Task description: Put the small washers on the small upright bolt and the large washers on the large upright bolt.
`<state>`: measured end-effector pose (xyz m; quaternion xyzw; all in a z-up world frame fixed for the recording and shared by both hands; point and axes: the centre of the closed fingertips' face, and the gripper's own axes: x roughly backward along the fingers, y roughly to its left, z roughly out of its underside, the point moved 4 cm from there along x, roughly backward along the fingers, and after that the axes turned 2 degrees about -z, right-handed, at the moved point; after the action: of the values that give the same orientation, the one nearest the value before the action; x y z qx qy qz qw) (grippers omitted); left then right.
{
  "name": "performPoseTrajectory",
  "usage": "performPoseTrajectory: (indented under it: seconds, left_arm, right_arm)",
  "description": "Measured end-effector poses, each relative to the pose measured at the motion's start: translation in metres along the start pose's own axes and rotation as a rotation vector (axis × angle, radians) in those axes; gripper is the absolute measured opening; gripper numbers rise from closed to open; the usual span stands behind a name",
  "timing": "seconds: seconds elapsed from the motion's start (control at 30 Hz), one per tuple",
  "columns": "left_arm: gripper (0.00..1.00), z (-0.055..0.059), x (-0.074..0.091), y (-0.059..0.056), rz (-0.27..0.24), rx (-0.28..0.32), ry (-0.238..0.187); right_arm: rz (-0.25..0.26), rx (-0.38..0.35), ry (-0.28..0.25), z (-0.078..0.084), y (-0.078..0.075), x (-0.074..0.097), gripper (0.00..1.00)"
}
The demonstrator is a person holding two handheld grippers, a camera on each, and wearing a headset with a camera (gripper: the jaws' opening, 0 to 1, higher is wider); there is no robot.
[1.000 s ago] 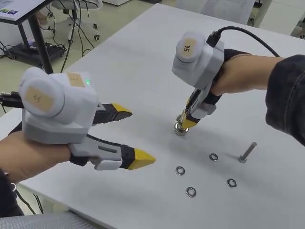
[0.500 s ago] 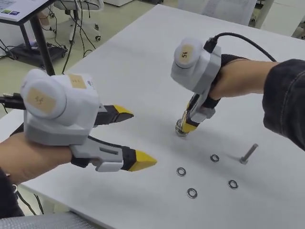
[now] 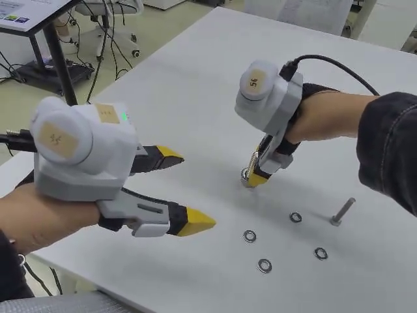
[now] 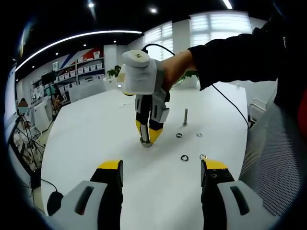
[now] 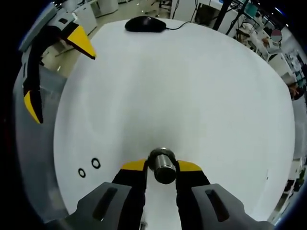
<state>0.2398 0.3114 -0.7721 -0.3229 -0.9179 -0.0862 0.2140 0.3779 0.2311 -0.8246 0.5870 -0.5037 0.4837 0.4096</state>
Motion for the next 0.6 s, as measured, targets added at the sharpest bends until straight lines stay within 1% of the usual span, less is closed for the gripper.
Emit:
performPoseTrajectory:
  seconds: [0.23,0.33,0.6]
  left_arm:
    - [0.65,-0.001,-0.001,0.000,0.001,-0.002,-0.001]
    - [0.65,-0.001,-0.002,0.000,0.003,-0.004,0.000]
    - [0.65,-0.004,-0.004,-0.002,0.010,-0.011,-0.006]
  right_arm:
    - [0.005,0.015,-0.001,0.002,0.001,0.001,0.24]
    - [0.006,0.007,-0.007,0.003,0.000,0.003,0.25]
    - [0.040,0.003,-0.005,0.014,-0.004,0.013,0.26]
